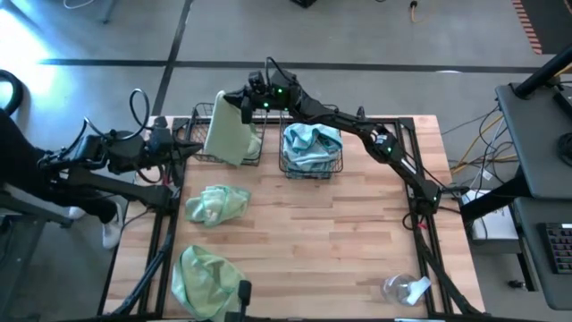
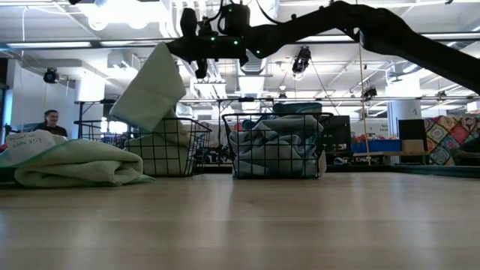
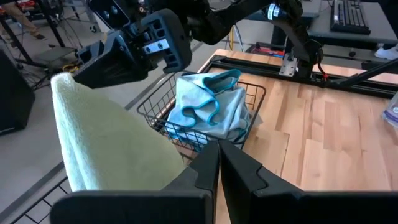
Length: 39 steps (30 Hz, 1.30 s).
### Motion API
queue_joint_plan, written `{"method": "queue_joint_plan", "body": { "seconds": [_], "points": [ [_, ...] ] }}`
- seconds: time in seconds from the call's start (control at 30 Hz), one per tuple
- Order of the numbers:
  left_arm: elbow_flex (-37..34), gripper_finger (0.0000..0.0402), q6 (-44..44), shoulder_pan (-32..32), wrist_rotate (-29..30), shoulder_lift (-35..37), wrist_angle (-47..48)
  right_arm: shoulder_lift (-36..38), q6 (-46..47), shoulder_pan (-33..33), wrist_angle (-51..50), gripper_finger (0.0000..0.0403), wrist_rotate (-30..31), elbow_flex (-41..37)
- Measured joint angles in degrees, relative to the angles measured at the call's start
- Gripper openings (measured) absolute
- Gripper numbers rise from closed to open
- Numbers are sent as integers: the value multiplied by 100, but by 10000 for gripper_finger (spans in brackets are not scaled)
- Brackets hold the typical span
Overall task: Sort microfiber towel by color & place in baskets
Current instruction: Put the green towel into the left wire basket
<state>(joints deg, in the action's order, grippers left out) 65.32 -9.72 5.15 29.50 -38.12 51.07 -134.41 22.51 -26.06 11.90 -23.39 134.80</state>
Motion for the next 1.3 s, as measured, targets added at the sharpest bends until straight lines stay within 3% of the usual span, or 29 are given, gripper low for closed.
{"method": "queue_joint_plan", "body": {
  "seconds": [0.5,1.07,1.3],
  "points": [
    [0,0,-143,0,-4,-3,0,4,-5,-112,78,13,65,13],
    [0,0,-332,0,-11,-33,-3,13,-3,-152,26,95,45,15],
    [0,0,-433,0,-11,-94,-3,15,26,-141,-309,111,-103,20]
  ]
}}
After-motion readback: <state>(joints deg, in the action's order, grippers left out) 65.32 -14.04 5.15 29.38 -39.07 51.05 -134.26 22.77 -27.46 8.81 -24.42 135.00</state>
